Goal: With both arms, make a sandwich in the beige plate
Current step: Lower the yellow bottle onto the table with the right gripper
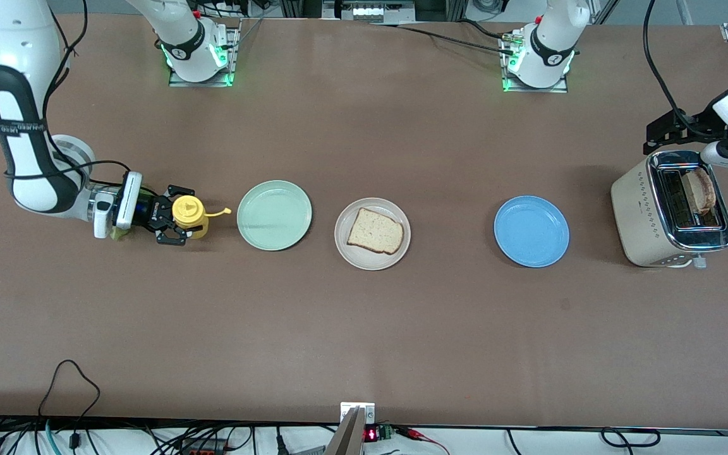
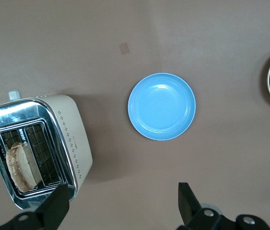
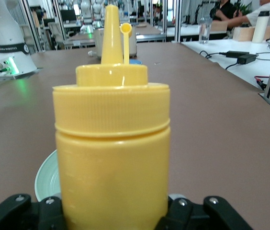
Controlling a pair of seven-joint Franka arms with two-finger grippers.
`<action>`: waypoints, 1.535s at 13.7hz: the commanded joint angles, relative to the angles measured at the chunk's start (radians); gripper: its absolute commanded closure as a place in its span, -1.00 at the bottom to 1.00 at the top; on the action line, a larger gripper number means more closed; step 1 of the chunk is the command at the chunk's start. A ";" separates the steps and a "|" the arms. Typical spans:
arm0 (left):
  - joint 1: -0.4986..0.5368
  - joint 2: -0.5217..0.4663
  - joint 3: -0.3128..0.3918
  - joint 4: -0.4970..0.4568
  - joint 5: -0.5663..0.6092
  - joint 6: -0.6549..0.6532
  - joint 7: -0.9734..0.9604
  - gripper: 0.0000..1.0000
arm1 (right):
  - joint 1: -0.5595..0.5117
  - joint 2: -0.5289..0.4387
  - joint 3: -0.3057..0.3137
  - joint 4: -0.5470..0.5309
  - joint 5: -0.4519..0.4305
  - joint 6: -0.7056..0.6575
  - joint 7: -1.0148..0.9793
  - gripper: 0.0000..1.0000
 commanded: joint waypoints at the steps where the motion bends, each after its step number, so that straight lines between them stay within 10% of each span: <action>1: -0.001 0.009 0.001 0.022 -0.008 -0.017 -0.008 -1.00 | -0.038 0.071 0.016 0.007 0.085 -0.103 -0.100 0.45; 8: -0.001 0.009 0.001 0.022 -0.008 -0.017 -0.008 -1.00 | -0.069 0.191 0.016 0.016 0.155 -0.223 -0.190 0.36; 12: -0.001 0.009 0.001 0.022 -0.008 -0.017 -0.008 -1.00 | -0.080 0.194 0.016 0.015 0.155 -0.228 -0.185 -1.00; 21: -0.001 0.009 0.001 0.022 -0.008 -0.017 -0.008 -1.00 | -0.209 0.188 0.012 0.020 0.046 -0.257 -0.118 -1.00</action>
